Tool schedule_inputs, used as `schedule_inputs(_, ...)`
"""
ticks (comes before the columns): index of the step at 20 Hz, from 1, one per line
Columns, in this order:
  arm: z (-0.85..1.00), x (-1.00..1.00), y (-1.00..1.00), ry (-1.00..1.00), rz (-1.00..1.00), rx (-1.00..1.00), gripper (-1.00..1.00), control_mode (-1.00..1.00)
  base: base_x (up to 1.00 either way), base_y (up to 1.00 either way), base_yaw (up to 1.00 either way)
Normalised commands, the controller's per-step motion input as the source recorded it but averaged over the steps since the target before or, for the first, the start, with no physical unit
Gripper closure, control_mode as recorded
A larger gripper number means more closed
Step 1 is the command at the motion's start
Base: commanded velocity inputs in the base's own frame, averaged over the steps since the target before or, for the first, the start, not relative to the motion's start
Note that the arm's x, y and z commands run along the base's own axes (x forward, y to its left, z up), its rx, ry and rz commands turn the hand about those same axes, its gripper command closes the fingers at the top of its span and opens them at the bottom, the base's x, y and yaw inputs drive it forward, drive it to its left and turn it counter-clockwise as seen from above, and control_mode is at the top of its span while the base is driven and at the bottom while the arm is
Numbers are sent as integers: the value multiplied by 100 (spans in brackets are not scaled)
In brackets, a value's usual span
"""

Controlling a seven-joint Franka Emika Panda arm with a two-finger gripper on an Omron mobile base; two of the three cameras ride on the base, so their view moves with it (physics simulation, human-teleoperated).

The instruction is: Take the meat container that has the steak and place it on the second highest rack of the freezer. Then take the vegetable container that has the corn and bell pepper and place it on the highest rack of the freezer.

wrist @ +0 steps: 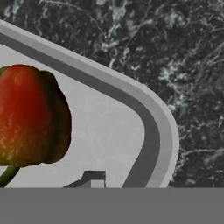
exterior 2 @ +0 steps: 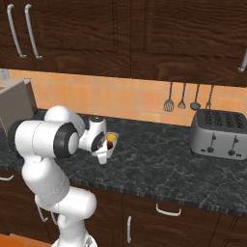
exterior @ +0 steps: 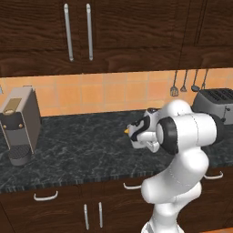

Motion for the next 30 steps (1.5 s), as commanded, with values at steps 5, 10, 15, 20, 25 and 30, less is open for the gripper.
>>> schedule_inputs(5,-5,-40,0,-10,-8,0,100,-100,0,0,0)
schedule_inputs(10,32,-24,-1,-2,-4,1,100,-100,0,0,0)
schedule_inputs(15,95,-16,-9,1,0,11,100,-100,0,0,0)
schedule_inputs(20,100,-44,-19,6,0,13,100,-100,0,0,0)
schedule_inputs(25,100,-89,-26,5,6,1,100,-100,0,0,0)
schedule_inputs(30,85,-100,-10,5,14,-3,100,-100,0,0,0)
